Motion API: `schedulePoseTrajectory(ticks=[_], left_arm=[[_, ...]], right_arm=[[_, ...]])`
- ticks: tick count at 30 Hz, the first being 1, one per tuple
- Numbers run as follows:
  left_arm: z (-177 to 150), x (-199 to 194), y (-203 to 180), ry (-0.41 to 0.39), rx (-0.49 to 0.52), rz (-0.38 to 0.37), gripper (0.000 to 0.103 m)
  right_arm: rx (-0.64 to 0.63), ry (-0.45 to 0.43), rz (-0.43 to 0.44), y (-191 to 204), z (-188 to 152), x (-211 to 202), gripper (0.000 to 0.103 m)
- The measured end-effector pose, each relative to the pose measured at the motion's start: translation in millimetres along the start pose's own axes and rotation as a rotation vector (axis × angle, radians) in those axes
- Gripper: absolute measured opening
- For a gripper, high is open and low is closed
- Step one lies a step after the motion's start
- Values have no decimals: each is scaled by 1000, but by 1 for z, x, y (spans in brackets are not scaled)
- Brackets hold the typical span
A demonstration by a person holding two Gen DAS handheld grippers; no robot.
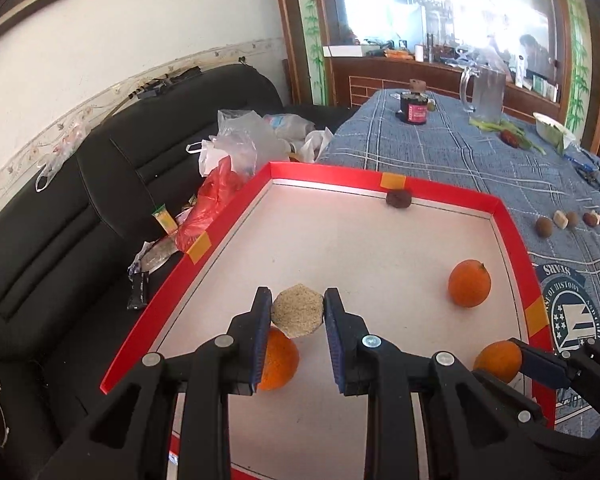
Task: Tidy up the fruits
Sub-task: 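Open the right tool over the tray to drop the orange while the left tool drops the biscuit, then move both open tools back over the table toward the remaining items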
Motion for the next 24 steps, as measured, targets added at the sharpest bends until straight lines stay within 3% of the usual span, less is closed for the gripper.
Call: schedulePoseTrajectory(ticks=[4, 6, 11, 17, 21, 24], left_arm=[[0, -4, 0, 15, 4, 3, 51], [2, -7, 0, 17, 6, 20, 55], [15, -35, -18, -26, 22, 48, 59], [30, -74, -81, -56, 74, -41, 66], [35, -95, -130, -57, 121, -96, 67], [38, -117, -168, -75, 159, -136, 75]], right_arm=[[-1, -8, 36, -4, -3, -16, 41], [7, -55, 42, -10, -2, -32, 47], [53, -171, 28, -47, -5, -83, 50], [235, -272, -30, -128, -21, -140, 52], [315, -345, -124, -181, -39, -186, 52], [361, -397, -193, -215, -56, -221, 54]])
Point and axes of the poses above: each gripper's, at about its wrist camera, not at the fingertips, and x roughly the way its jaws point, y to its left, z to its top, the point moved 7 cm from there along x, roughly the way its jaws point, and after that the axes turned 1 degree about -y, right-handed, at the moved point
